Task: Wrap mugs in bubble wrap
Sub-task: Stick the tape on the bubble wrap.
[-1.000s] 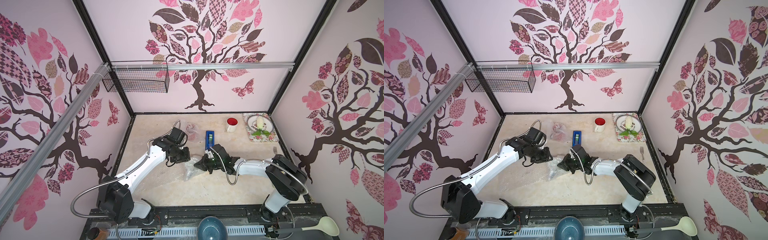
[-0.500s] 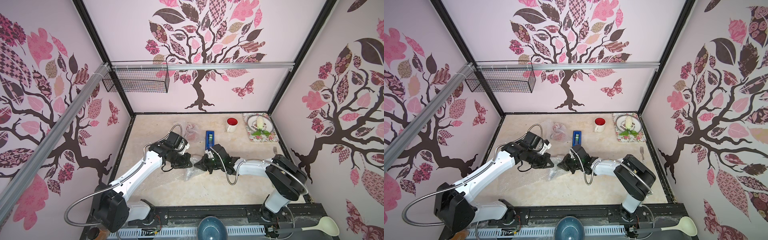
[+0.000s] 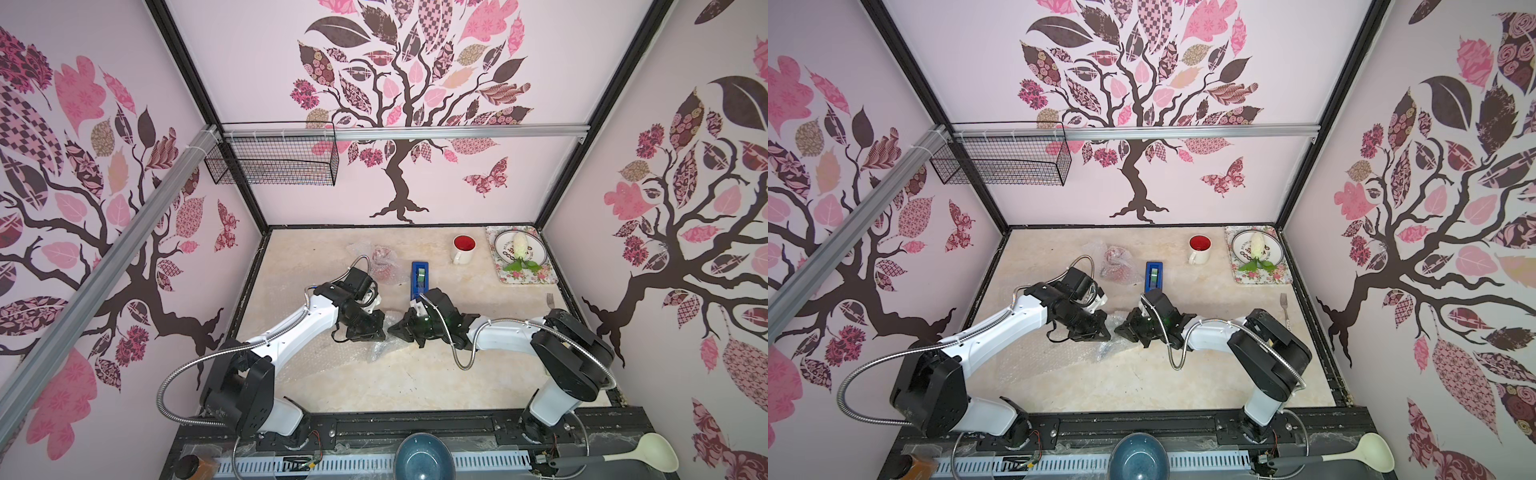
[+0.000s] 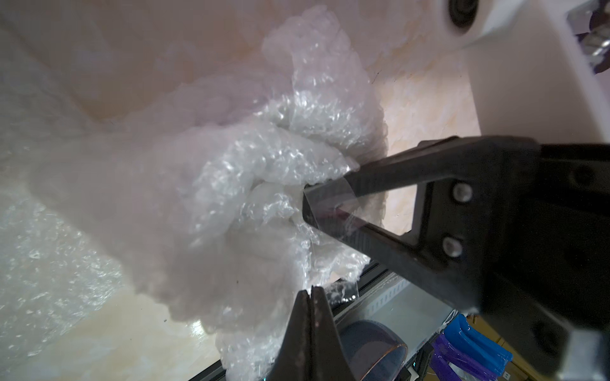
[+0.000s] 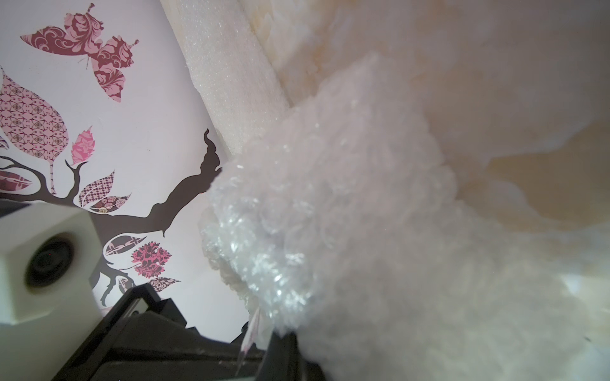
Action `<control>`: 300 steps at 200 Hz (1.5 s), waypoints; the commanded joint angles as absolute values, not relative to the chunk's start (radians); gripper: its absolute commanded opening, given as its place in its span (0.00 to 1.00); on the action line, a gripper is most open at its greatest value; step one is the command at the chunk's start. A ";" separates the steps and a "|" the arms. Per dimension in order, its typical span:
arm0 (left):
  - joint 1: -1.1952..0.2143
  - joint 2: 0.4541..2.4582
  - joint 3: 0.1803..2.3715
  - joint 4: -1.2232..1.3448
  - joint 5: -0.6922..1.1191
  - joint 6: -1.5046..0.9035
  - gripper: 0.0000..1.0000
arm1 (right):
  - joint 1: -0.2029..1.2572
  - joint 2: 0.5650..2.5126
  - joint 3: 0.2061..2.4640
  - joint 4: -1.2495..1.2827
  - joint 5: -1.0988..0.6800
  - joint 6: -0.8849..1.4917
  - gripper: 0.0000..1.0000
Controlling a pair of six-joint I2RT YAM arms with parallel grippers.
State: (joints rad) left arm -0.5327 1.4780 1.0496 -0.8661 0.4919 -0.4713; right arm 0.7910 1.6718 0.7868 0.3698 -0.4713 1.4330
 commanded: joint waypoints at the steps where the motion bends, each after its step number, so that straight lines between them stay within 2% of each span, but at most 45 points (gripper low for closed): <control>1: -0.536 1.501 1.061 -0.788 0.477 -0.505 0.00 | 0.795 1.689 0.801 0.290 -0.431 1.502 0.00; 113: -0.524 1.585 1.187 -0.811 0.430 -0.504 0.00 | 0.796 1.681 0.788 0.311 -0.438 1.506 0.00; 191: -0.516 1.595 1.159 -0.810 0.531 -0.491 0.00 | 0.792 1.670 0.751 0.351 -0.433 1.529 0.00; 300: -0.517 1.689 1.252 -0.682 0.342 -0.532 0.00 | 0.797 1.671 0.753 0.365 -0.439 1.528 0.00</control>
